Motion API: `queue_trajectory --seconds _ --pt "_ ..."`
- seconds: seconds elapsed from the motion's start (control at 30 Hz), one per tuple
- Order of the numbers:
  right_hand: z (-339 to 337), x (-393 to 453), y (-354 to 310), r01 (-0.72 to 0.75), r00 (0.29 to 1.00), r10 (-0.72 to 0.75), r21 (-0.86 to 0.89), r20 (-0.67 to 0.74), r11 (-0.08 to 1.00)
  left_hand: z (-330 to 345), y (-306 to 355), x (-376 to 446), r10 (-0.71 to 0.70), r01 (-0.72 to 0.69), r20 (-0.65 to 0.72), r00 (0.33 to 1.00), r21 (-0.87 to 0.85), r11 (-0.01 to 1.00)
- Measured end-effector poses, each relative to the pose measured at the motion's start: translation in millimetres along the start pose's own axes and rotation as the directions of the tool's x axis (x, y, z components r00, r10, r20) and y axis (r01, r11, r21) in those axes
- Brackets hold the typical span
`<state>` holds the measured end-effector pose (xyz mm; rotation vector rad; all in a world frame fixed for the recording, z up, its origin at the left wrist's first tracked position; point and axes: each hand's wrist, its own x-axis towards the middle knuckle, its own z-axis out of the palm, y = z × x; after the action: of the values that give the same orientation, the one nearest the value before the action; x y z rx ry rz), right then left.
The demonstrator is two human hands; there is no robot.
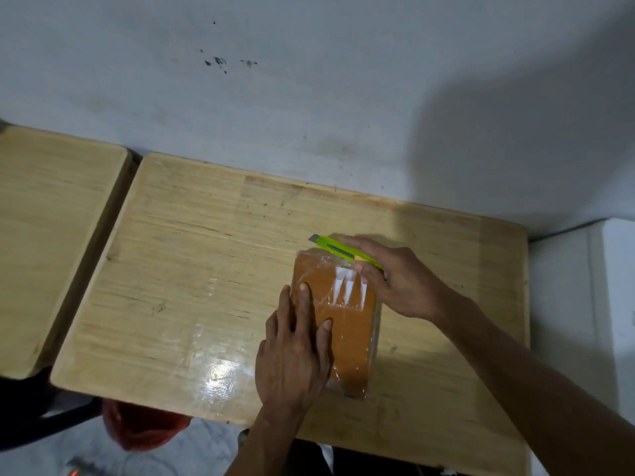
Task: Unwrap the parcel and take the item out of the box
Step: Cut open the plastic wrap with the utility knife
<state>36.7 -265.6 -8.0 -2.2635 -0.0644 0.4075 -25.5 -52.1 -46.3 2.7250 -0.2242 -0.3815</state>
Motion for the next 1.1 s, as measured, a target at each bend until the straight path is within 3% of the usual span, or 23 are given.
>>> queue_trajectory --seconds 0.2,0.37,1.1 --pt "-9.9 18.9 -3.5 0.101 0.994 -0.094 -0.123 0.062 0.987 0.8 -0.7 0.0 -0.001 0.001 -0.013 1.0 -0.007 1.0" --pt "-12.6 25.2 -3.5 0.106 0.986 -0.086 -0.145 0.14 0.984 2.4 -1.0 0.9 -0.008 0.007 -0.013 1.0 -0.014 1.0" --pt "-17.0 25.7 -7.5 0.219 0.971 -0.163 -0.386 0.173 0.896 4.1 -1.7 -0.2 -0.016 0.016 -0.02 1.0 -0.028 0.999"
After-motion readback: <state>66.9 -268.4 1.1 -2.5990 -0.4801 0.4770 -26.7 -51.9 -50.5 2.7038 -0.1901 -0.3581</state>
